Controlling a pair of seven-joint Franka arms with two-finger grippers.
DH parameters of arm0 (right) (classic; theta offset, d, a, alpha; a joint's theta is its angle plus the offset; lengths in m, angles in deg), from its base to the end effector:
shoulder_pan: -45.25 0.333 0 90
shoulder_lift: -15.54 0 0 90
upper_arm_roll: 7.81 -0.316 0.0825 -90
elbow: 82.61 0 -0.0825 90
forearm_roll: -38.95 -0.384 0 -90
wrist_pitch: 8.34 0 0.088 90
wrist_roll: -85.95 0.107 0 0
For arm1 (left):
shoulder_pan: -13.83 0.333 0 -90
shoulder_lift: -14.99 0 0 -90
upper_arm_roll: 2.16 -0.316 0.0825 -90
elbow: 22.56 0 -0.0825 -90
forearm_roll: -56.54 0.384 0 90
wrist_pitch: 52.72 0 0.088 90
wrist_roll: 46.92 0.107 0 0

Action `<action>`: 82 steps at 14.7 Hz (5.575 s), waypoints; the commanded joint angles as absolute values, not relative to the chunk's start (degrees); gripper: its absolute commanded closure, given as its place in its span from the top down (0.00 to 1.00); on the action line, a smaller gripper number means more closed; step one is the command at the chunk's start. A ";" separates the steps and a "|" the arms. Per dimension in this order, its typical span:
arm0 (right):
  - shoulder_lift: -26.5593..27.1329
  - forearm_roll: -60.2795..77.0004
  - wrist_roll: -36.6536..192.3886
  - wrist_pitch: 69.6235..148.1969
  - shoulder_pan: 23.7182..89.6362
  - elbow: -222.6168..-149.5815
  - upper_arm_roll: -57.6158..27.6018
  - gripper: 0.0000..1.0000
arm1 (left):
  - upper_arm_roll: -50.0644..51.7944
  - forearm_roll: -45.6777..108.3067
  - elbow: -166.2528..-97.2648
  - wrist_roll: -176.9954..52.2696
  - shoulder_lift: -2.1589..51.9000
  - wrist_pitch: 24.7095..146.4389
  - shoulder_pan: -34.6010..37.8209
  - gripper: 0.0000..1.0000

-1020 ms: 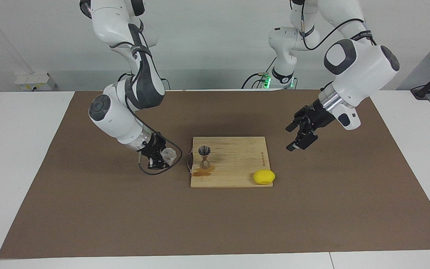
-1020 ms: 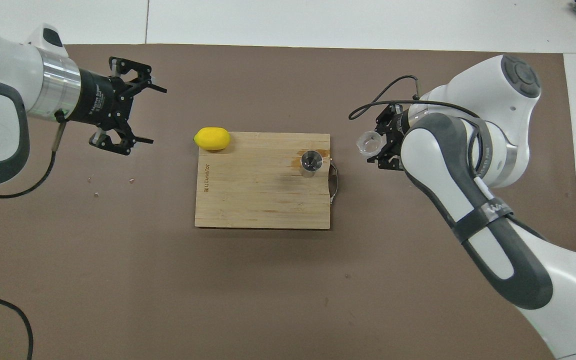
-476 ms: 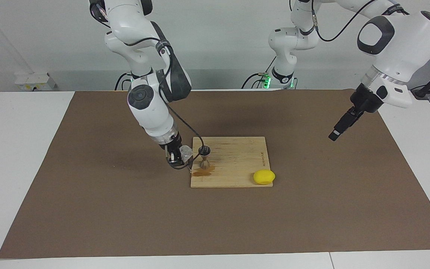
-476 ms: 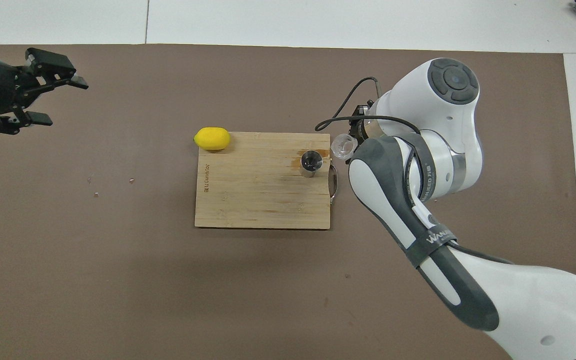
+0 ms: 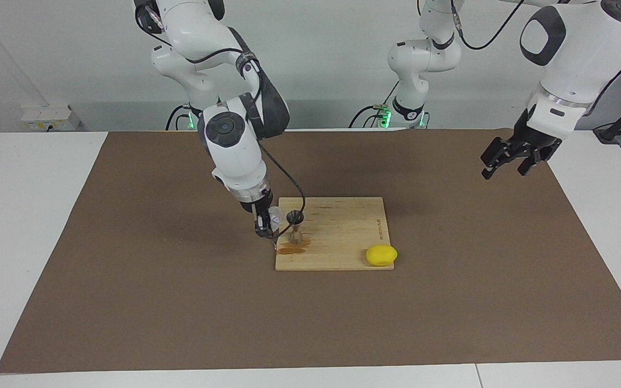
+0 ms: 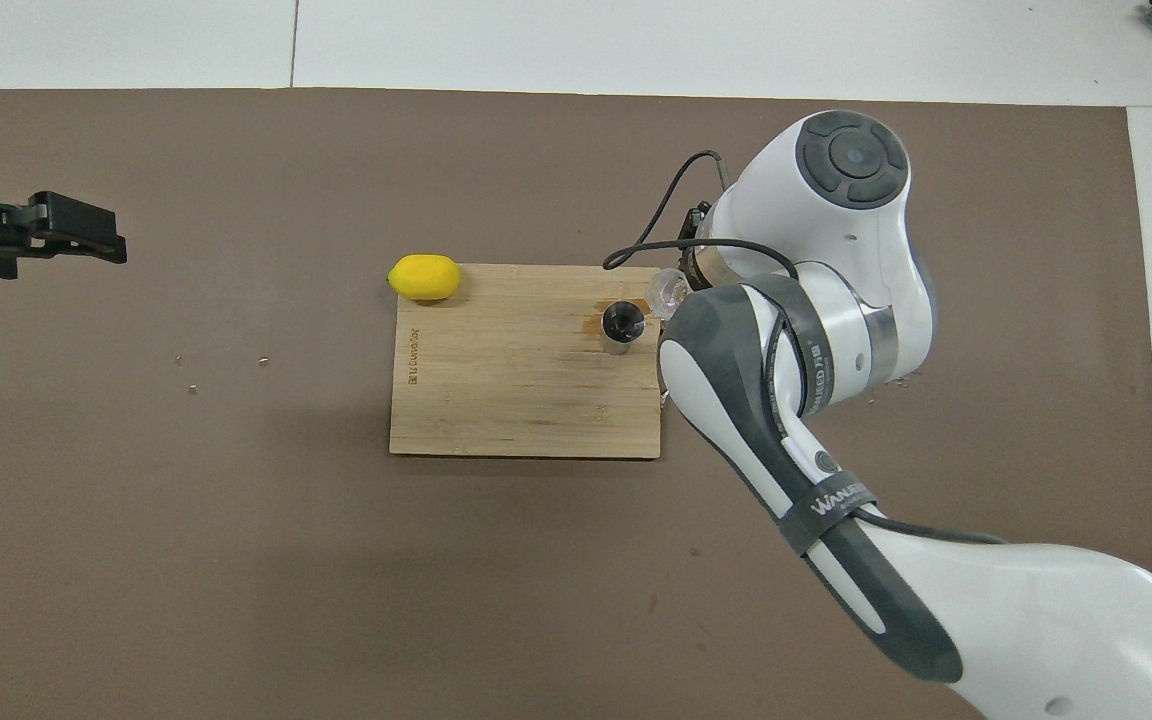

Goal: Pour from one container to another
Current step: 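Tilt the glass cup over the metal cup with the right gripper, then hold the glass cup tilted above the metal cup with the right gripper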

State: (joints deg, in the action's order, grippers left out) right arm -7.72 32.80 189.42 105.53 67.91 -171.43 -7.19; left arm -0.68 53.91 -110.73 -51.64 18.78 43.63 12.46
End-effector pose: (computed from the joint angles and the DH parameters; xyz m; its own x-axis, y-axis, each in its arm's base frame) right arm 0.6264 0.2618 0.4190 0.1082 -0.9892 -0.0992 -0.9941 -0.1081 -0.0063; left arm 0.5848 -0.0330 0.6123 0.9967 0.0379 0.0723 0.0341 -0.9980 0.0537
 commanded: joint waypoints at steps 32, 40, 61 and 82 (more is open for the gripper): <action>-9.60 53.10 191.25 101.35 75.04 -167.25 -7.45 0.14 | 1.26 55.05 -116.52 -46.04 9.98 33.94 14.88 1.00; -9.60 56.09 191.25 101.79 75.93 -167.25 -7.45 0.14 | 1.53 55.04 -116.96 -46.39 9.89 34.38 14.71 1.00; -9.86 56.79 191.16 101.44 76.01 -166.02 -7.45 0.14 | 1.62 55.04 -116.87 -46.39 9.89 34.20 14.71 1.00; -9.77 57.68 190.72 101.97 76.02 -166.02 -7.45 0.14 | 1.62 55.04 -116.96 -46.39 9.89 34.20 14.71 1.00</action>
State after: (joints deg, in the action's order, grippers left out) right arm -8.92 56.41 189.92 102.13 76.14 -167.40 -7.28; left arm 1.31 54.47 -115.23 -46.53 11.44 33.82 14.25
